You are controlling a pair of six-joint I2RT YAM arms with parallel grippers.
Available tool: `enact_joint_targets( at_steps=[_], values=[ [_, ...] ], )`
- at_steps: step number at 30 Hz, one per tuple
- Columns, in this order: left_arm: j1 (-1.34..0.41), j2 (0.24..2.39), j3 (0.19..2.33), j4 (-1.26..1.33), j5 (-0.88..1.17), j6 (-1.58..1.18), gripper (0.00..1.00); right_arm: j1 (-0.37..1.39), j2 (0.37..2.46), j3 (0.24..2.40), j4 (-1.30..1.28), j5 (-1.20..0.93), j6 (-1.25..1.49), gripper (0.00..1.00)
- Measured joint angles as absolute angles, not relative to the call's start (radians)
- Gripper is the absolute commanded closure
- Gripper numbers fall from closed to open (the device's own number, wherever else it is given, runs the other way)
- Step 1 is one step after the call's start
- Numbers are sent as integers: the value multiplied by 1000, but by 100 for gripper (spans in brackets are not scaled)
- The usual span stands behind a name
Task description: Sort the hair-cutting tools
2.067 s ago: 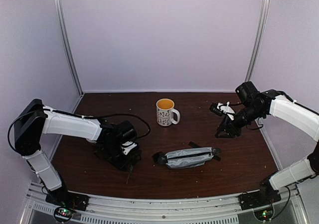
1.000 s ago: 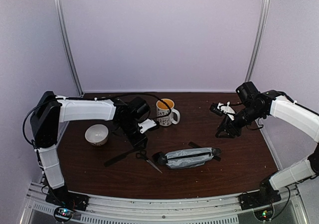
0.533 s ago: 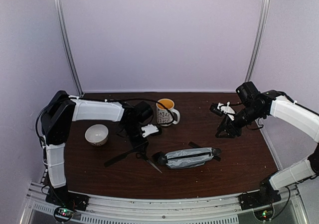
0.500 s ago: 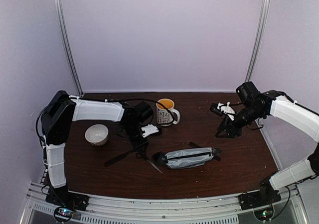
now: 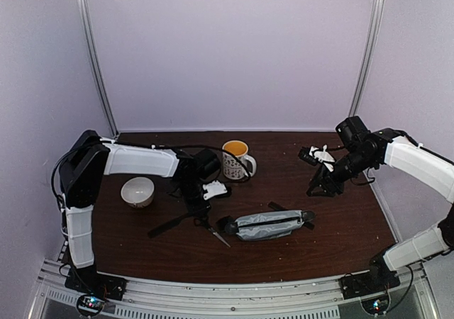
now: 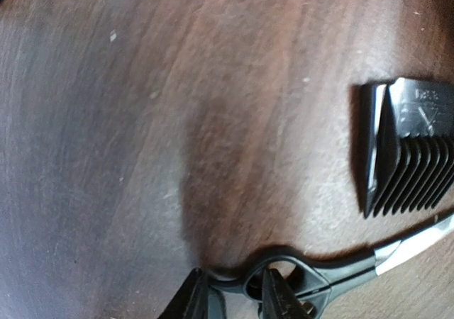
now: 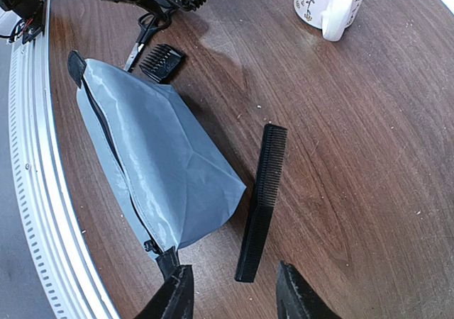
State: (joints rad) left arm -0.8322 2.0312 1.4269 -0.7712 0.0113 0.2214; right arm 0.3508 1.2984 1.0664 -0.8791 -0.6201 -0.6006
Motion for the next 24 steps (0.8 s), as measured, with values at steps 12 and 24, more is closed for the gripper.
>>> enact_joint_targets(
  at_steps=[12, 24],
  values=[
    [-876, 1999, 1362, -734, 19, 231, 100, 351, 1298, 1066, -881, -620, -604, 60],
    [-891, 1748, 1232, -822, 54, 83, 100, 351, 1299, 1066, -883, -620, -606, 59]
  ],
)
